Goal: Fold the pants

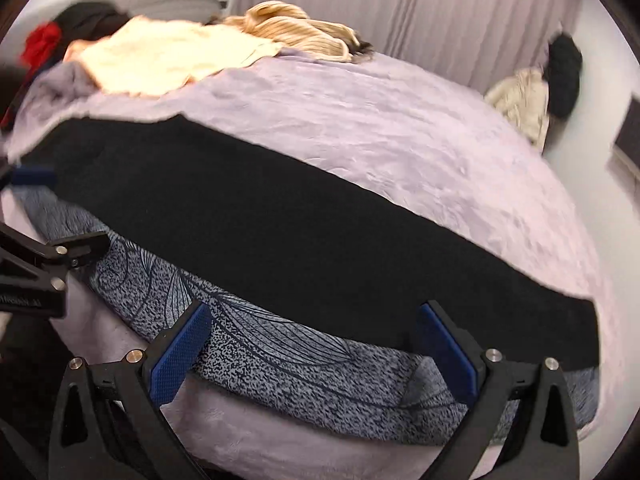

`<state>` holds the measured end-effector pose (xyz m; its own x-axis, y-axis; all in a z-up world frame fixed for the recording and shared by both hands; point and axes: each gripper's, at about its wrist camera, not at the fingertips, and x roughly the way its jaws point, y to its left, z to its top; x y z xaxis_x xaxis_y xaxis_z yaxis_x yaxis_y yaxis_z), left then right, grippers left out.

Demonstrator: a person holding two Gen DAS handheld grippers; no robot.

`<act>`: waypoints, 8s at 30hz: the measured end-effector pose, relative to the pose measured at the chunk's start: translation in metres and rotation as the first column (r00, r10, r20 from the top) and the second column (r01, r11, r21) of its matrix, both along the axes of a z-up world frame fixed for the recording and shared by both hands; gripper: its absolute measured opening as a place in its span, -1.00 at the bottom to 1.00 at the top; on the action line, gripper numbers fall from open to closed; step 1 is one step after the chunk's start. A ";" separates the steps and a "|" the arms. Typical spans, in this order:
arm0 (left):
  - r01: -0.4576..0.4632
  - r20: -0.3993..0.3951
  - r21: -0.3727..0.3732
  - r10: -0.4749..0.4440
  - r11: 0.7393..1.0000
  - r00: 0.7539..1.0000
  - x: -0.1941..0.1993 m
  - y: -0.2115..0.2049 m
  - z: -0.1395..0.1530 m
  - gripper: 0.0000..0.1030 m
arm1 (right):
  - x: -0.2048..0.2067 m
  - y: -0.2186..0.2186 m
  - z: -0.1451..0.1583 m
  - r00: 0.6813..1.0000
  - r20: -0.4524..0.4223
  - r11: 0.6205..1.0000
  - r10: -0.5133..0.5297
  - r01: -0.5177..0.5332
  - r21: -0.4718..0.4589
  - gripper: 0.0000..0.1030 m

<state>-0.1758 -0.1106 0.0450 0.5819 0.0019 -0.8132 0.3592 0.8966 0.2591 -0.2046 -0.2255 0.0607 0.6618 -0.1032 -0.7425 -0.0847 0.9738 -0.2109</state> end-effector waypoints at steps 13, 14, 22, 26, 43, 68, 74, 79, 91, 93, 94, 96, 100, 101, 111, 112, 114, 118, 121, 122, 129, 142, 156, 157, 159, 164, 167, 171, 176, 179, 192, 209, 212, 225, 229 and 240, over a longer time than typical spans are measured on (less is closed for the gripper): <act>-0.207 -0.221 -0.132 0.175 0.969 0.960 0.034 0.063 -0.011 1.00 | -0.042 -0.191 -0.007 0.934 -0.055 0.928 -0.353 0.356 0.107 0.99; -0.212 -0.225 -0.137 0.178 0.968 0.958 0.036 0.063 -0.009 1.00 | -0.048 -0.205 -0.006 0.932 -0.058 0.922 -0.358 0.363 0.137 0.98; -0.255 -0.181 -0.170 0.224 0.952 0.958 0.099 0.054 0.027 1.00 | -0.053 -0.218 0.016 0.920 0.006 0.913 -0.393 0.389 0.121 0.99; -0.337 -0.110 -0.069 0.329 0.939 0.938 0.164 0.062 0.023 1.00 | -0.015 -0.197 0.018 0.914 0.067 0.916 -0.401 0.397 0.062 0.99; -0.529 -0.077 0.082 0.535 0.844 0.841 0.223 0.200 -0.014 1.00 | 0.039 -0.231 -0.008 0.880 0.020 0.880 -0.474 0.475 -0.031 0.99; 0.095 -0.207 -0.100 -0.114 0.990 0.972 0.036 -0.118 -0.010 1.00 | -0.117 -0.237 -0.028 0.870 -0.052 0.738 -0.490 0.446 0.507 0.99; 0.083 -0.204 -0.134 -0.109 0.987 0.973 0.061 -0.159 -0.001 1.00 | -0.090 -0.234 -0.022 0.887 0.036 0.766 -0.460 0.375 0.522 0.99; 0.055 -0.147 -0.076 -0.065 0.996 0.987 0.094 -0.195 0.000 1.00 | -0.066 -0.239 -0.015 0.891 0.078 0.773 -0.448 0.342 0.534 0.99; -0.007 -0.175 -0.048 -0.001 0.999 0.985 0.069 -0.188 -0.009 1.00 | -0.061 -0.224 -0.019 0.894 0.098 0.781 -0.437 0.323 0.534 1.00; -0.010 -0.173 -0.043 0.002 0.999 0.985 0.065 -0.186 -0.009 1.00 | -0.058 -0.225 -0.019 0.894 0.091 0.778 -0.438 0.327 0.536 1.00; -0.013 -0.173 -0.042 0.006 0.999 0.985 0.060 -0.186 -0.010 1.00 | -0.056 -0.225 -0.020 0.895 0.087 0.778 -0.439 0.330 0.534 1.00; -0.016 -0.179 -0.038 0.009 0.999 0.984 0.055 -0.184 -0.009 1.00 | -0.052 -0.225 -0.021 0.895 0.081 0.783 -0.439 0.337 0.523 1.00; -0.001 -0.188 -0.030 -0.004 1.000 0.982 0.045 -0.177 -0.009 1.00 | -0.040 -0.222 -0.023 0.892 0.054 0.793 -0.448 0.369 0.485 1.00; 0.001 -0.190 -0.029 -0.007 1.000 0.982 0.043 -0.176 -0.010 1.00 | -0.037 -0.221 -0.024 0.891 0.050 0.797 -0.451 0.377 0.472 1.00; -0.001 -0.216 -0.083 -0.017 0.997 0.976 0.043 -0.169 -0.022 1.00 | -0.027 -0.204 -0.019 0.903 0.030 0.847 -0.428 0.390 0.362 0.34; 0.005 -0.205 -0.081 -0.021 0.997 0.978 0.042 -0.170 -0.022 1.00 | -0.026 -0.203 -0.019 0.904 0.026 0.849 -0.426 0.389 0.357 0.28; 0.014 -0.177 -0.075 -0.027 0.997 0.984 0.038 -0.171 -0.024 1.00 | -0.026 -0.202 -0.017 0.904 0.023 0.848 -0.428 0.392 0.356 -0.04; 0.024 -0.116 -0.069 -0.032 0.997 0.993 0.030 -0.173 -0.029 1.00 | -0.027 -0.200 -0.002 0.899 0.043 0.848 -0.436 0.394 0.354 -0.60; 0.026 -0.064 -0.050 -0.029 0.998 0.997 0.020 -0.177 -0.029 1.00 | -0.025 -0.194 0.016 0.903 0.063 0.854 -0.424 0.377 0.358 -0.68; 0.028 -0.050 -0.049 -0.031 0.998 0.998 0.017 -0.177 -0.029 1.00 | -0.024 -0.189 0.024 0.906 0.078 0.861 -0.416 0.365 0.354 -0.69; 0.015 -0.178 -0.270 -0.065 0.963 0.982 0.031 -0.129 0.005 1.00 | -0.020 -0.125 0.085 0.915 0.255 0.943 -0.313 0.267 0.199 -0.72; -0.320 -0.206 -0.531 0.246 0.785 0.947 0.115 0.103 0.068 1.00 | 0.033 0.078 0.062 0.926 0.366 0.903 0.095 0.075 -0.422 -0.73; -0.175 -0.209 -0.379 0.100 0.909 0.973 0.121 0.078 0.040 1.00 | 0.059 0.161 -0.033 0.944 0.180 0.711 0.275 -0.073 -0.700 -0.72; -0.182 -0.234 -0.364 0.099 0.913 0.967 0.125 0.076 0.033 1.00 | 0.060 0.161 -0.034 0.946 0.175 0.707 0.274 -0.075 -0.703 -0.71; -0.212 -0.286 -0.363 0.108 0.907 0.952 0.131 0.082 0.022 1.00 | 0.061 0.161 -0.037 0.946 0.170 0.695 0.278 -0.076 -0.715 -0.68; -0.204 -0.241 -0.441 0.103 0.874 0.965 0.129 0.108 0.050 1.00 | 0.062 0.158 -0.037 0.942 0.178 0.703 0.285 -0.079 -0.707 -0.68; -0.127 -0.204 -0.518 0.022 0.846 0.979 0.125 0.107 0.073 1.00 | 0.060 0.157 -0.039 0.941 0.185 0.697 0.285 -0.072 -0.713 -0.68; -0.047 -0.254 -0.425 -0.069 0.904 0.965 0.131 0.077 0.053 1.00 | 0.062 0.158 -0.039 0.941 0.201 0.702 0.274 -0.053 -0.710 -0.68; -0.078 -0.355 -0.343 -0.053 0.936 0.933 0.144 0.067 0.005 1.00 | 0.041 0.163 -0.049 0.945 0.181 0.696 0.272 -0.063 -0.715 -0.47; -0.079 -0.327 -0.310 -0.029 0.947 0.945 0.140 0.066 0.006 1.00 | 0.030 0.157 -0.043 0.939 0.221 0.694 0.264 -0.026 -0.720 -0.01; -0.088 -0.297 -0.256 0.009 0.963 0.955 0.135 0.062 -0.002 1.00 | -0.037 0.024 -0.054 0.947 0.293 0.719 0.131 0.113 -0.686 0.64; 0.090 -0.199 -0.348 -0.167 0.933 0.966 0.079 -0.007 0.051 1.00 | -0.018 -0.058 0.035 0.878 0.100 0.877 0.468 -0.476 0.074 0.70; 0.114 -0.224 -0.262 -0.176 0.958 0.959 0.075 -0.025 0.025 1.00 | 0.021 -0.063 0.026 0.827 -0.012 0.824 0.561 -0.557 0.107 0.70; 0.118 -0.166 -0.249 -0.163 0.961 0.973 0.068 -0.007 0.030 1.00 | 0.061 -0.040 0.012 0.641 -0.153 0.649 0.752 -0.760 0.009 0.94; 0.070 -0.205 -0.239 -0.121 0.968 0.971 0.080 0.003 0.016 1.00 | 0.080 -0.029 -0.005 0.618 -0.216 0.643 0.755 -0.764 0.060 0.94; -0.093 -0.199 -0.287 0.036 0.953 0.979 0.102 0.075 0.027 1.00 | 0.107 0.058 -0.021 0.503 -0.262 0.541 0.824 -0.836 0.094 0.99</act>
<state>-0.0741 -0.0356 0.0724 0.4237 -0.2209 -0.8785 0.3146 0.9453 -0.0859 -0.0978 -0.1673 0.0398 0.2566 0.3617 -0.8963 -0.9029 0.4206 -0.0887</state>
